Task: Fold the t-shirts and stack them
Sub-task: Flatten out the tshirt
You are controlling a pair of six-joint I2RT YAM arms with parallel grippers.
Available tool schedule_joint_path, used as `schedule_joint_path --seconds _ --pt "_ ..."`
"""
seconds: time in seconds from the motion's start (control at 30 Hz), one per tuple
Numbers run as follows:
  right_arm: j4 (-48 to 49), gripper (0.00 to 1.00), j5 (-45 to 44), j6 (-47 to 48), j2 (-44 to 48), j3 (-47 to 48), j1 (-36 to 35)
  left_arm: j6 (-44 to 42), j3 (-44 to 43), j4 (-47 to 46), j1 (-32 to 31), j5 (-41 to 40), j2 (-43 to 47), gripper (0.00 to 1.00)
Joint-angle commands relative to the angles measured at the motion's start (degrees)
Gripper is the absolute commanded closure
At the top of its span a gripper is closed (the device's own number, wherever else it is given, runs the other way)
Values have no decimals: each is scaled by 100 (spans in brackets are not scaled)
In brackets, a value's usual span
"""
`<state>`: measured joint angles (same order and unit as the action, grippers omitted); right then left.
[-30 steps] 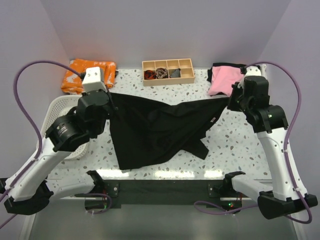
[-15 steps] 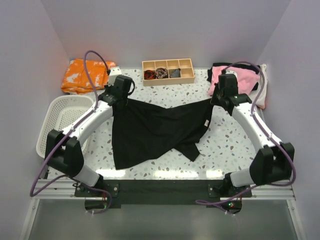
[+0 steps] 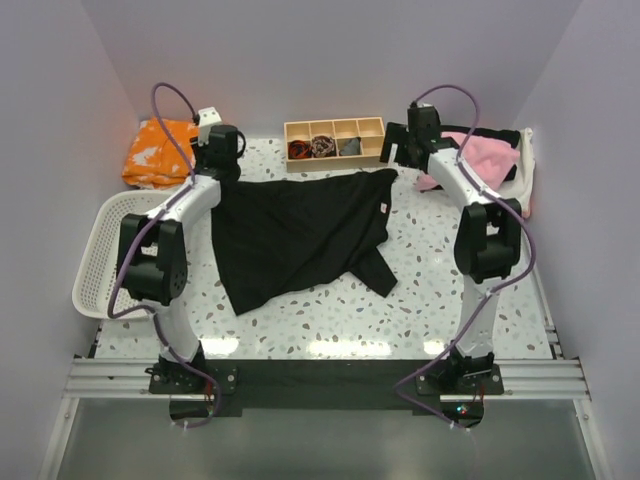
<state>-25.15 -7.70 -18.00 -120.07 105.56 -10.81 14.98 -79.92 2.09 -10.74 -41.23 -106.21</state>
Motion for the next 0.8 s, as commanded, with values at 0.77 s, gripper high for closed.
schedule_joint_path --seconds 0.77 --pt "-1459 4 1263 104 3588 -4719 -1125 2939 3852 1954 -2687 1601 2966 52"
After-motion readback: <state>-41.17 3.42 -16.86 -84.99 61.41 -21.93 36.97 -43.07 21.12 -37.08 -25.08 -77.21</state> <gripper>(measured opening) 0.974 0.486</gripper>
